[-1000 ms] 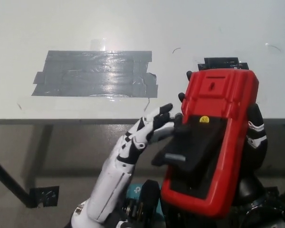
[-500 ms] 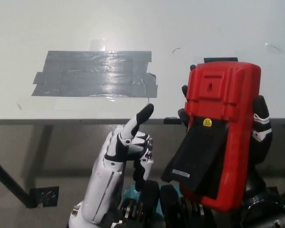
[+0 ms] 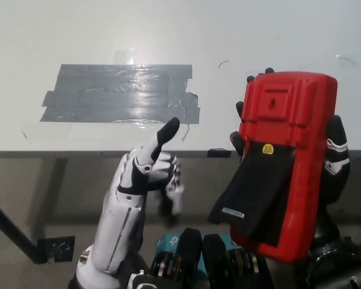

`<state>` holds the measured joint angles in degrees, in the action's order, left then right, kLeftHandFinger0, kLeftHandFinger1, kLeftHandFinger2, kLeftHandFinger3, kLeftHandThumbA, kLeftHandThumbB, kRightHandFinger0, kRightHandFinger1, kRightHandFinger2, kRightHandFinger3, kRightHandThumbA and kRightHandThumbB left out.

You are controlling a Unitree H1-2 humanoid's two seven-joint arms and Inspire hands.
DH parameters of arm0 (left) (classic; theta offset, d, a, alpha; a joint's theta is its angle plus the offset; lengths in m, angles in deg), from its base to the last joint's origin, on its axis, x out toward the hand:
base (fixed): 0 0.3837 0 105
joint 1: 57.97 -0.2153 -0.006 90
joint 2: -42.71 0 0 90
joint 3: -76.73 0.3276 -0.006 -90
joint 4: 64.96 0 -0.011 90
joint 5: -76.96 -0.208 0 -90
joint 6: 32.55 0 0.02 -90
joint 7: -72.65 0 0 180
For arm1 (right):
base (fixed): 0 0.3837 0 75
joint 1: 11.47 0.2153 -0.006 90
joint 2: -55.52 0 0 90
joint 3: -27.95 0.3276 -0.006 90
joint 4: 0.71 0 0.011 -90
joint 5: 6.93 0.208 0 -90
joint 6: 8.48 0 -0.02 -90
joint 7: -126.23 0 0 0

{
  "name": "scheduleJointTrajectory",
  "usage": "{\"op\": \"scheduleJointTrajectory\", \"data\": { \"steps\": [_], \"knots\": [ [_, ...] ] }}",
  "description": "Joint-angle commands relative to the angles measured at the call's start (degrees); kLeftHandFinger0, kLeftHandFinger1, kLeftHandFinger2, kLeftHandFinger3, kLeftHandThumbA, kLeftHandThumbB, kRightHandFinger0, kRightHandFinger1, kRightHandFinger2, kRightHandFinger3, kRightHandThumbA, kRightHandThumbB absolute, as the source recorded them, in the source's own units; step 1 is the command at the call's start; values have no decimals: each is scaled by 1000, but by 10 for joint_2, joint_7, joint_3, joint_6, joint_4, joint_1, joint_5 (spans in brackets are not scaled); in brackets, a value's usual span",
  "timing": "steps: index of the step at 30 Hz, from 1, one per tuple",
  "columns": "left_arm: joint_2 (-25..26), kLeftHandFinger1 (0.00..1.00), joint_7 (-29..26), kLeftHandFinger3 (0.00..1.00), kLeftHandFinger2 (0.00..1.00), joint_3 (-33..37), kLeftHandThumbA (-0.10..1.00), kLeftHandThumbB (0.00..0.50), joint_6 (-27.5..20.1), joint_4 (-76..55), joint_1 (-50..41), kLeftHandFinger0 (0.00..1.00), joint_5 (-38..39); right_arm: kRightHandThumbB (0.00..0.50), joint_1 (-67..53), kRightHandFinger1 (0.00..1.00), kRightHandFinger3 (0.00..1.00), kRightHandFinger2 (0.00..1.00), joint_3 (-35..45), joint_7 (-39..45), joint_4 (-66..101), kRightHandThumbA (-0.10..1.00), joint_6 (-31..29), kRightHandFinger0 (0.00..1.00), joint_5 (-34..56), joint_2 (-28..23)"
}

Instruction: The robot first picks the multimeter with right hand and then unfolds the black stand on the back of it using left hand

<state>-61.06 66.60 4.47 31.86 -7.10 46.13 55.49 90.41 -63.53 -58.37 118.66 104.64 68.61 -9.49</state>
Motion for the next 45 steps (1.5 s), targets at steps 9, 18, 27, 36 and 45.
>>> {"op": "scheduleJointTrajectory", "data": {
  "steps": [9, 18, 27, 36, 45],
  "knots": [
    [29, 1000, -132, 1000, 1000, 66, 1000, 468, -13, -3, -21, 1000, -325, 160, 12, 253, 866, 686, -9, -161, 94, -100, -38, 0, -36, 82],
    [37, 1000, -167, 1000, 1000, 109, 1000, 488, -13, 62, -28, 1000, -377, 80, 14, 115, 865, 525, -22, -264, 137, -100, -22, 0, -91, 101],
    [53, 1000, -211, 1000, 1000, 131, 1000, 500, -13, 77, -48, 1000, -402, 57, 24, 228, 967, 649, -33, -339, 140, -100, -78, 0, -45, 118],
    [78, 160, -307, 1000, 520, 196, 1000, 445, -13, 62, -30, 904, -351, 60, 32, 317, 1000, 686, -39, -373, 143, -100, -111, 0, -33, 116],
    [89, 19, -311, 1000, 304, 206, 1000, 426, -13, 62, -22, 758, -348, 80, 54, 325, 975, 682, -39, -394, 144, -100, -146, 0, -20, 98]
  ]
}}
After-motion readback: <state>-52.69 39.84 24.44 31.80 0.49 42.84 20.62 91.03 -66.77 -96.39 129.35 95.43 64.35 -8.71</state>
